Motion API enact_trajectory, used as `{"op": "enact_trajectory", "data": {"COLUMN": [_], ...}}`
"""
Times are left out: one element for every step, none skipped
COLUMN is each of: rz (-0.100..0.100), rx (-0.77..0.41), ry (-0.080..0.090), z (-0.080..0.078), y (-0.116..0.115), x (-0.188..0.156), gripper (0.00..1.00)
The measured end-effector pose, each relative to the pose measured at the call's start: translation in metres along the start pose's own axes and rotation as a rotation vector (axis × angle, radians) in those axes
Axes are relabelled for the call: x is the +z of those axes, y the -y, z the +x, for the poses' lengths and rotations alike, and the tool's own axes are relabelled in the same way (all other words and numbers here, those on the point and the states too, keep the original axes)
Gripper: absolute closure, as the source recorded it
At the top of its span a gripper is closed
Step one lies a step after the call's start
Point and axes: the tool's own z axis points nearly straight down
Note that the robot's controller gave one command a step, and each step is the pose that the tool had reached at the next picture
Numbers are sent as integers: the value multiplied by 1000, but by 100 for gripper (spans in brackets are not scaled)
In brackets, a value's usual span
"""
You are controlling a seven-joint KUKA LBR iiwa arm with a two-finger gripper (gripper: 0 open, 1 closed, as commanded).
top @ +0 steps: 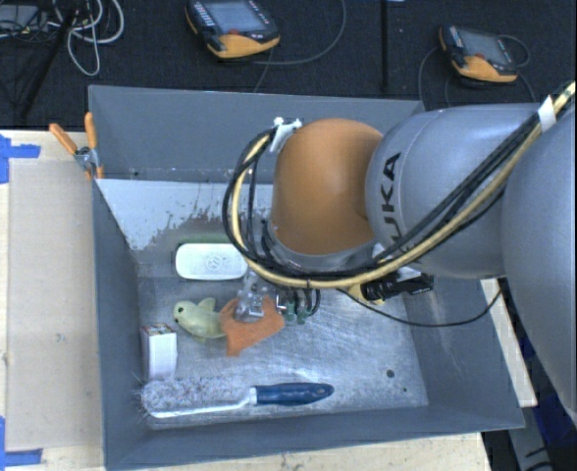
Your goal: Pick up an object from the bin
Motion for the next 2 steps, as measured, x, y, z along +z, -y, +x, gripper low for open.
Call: {"op": "enact_trajectory", "data": {"rz": [0, 0], "rx": [-10, 1], "ry": [-1, -2], "z": [4, -3], "y": [-6, -6], "x": [-6, -31], "gripper": [100, 100]}}
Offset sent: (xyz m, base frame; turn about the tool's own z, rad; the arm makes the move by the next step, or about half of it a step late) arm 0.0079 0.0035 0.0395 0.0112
